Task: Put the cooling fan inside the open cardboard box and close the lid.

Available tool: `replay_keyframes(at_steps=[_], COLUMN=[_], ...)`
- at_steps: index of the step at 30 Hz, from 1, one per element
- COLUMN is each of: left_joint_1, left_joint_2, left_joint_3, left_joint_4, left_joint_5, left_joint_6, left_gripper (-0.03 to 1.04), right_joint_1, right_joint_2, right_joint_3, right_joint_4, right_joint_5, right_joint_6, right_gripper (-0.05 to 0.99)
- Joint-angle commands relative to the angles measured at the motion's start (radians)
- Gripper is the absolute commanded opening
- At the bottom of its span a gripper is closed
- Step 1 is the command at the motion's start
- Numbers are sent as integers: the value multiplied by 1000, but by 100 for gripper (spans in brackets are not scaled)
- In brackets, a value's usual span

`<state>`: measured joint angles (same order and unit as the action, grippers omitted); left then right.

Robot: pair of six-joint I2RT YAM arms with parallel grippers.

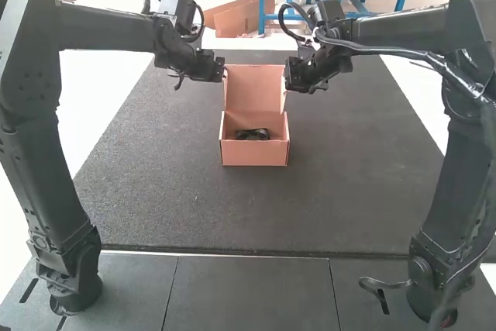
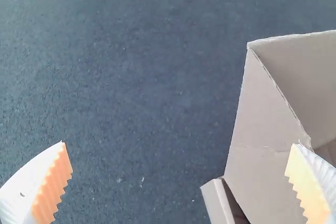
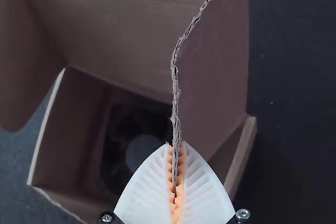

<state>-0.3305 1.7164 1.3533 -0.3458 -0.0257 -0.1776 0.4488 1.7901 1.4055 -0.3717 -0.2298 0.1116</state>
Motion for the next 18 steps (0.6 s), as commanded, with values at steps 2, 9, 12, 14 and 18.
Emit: replay_keyframes(at_steps=[2, 9, 12, 14, 18], left_joint_1=[-12, -10, -10, -10, -12], left_joint_2=[-40, -55, -57, -60, -67], left_joint_3=[-40, -80, -88, -92, -102], left_joint_4=[13, 16, 16, 16, 16], left_joint_5=[7, 9, 9, 9, 9], left_joint_6=[-3, -17, -19, -19, -20], left_gripper=[97, 97, 97, 97, 97], right_joint_1=[11, 11, 19, 28, 42], right_joint_2=[-52, -55, -61, -61, -74], right_joint_3=[-10, -10, -13, -19, -36], right_joint_4=[-1, -32, -42, -50, -58], right_joint_5=[-16, -17, -17, -17, -17], right_joint_6=[-6, -18, -27, -29, -38], right_gripper=[-1, -1, -1, -2, -2])
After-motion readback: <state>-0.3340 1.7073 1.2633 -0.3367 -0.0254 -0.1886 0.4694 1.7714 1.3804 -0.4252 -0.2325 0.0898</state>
